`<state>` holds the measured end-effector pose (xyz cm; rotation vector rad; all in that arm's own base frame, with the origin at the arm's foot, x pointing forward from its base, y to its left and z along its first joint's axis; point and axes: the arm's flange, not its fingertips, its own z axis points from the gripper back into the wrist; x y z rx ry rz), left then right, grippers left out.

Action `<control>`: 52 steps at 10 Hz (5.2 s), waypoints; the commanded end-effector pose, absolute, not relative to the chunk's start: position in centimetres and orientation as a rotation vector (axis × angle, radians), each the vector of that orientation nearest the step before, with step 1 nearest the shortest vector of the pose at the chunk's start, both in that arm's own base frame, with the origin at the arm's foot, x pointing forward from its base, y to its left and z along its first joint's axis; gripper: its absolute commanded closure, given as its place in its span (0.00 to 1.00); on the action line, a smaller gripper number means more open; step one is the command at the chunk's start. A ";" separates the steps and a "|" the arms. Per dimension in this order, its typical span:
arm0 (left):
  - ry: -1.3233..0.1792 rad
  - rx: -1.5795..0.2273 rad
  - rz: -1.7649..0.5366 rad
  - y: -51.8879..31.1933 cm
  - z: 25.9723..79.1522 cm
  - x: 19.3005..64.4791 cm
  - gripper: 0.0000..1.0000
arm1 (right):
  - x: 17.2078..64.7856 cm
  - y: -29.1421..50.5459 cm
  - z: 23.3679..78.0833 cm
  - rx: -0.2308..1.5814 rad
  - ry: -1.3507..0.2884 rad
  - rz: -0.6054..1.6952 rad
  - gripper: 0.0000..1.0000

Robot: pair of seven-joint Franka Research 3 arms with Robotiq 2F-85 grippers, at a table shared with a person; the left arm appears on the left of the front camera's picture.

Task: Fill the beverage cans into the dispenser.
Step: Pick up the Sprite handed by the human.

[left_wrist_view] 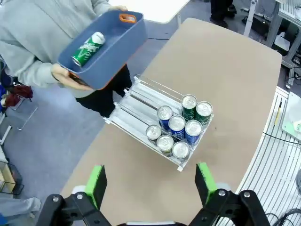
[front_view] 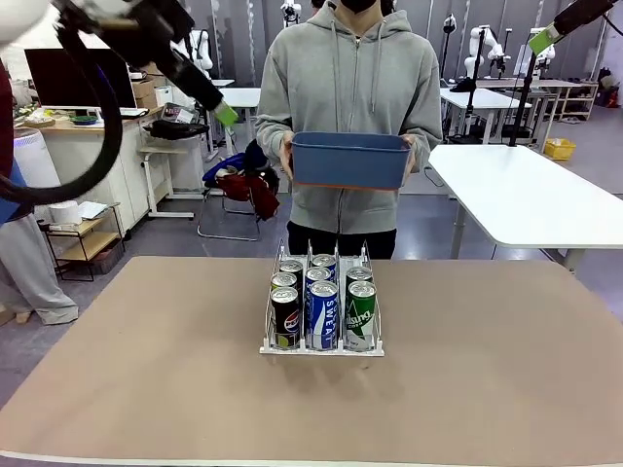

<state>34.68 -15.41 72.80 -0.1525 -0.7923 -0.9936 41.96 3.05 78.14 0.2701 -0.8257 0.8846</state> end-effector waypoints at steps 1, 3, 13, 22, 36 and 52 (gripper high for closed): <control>-0.779 -0.137 -0.943 -14.7 74.4 34.3 0.00 | 41.9 3.1 78.1 0.271 -0.825 0.885 0.00; -0.789 -0.119 -0.923 -14.6 75.8 33.3 0.00 | 41.9 3.1 78.1 0.271 -0.825 0.885 0.00; -0.797 -0.240 -1.011 -13.4 78.0 33.9 0.00 | 41.9 3.1 78.1 0.271 -0.825 0.885 0.00; -0.807 -0.221 -1.001 -12.3 79.1 34.8 0.00 | 41.9 3.1 78.1 0.271 -0.825 0.885 0.00; -0.807 -0.221 -1.001 -12.3 79.1 34.8 0.00 | 41.9 3.1 78.1 0.271 -0.825 0.885 0.00; -0.807 -0.221 -1.001 -12.3 79.1 34.8 0.00 | 45.5 5.2 71.6 0.424 -0.678 0.907 0.00</control>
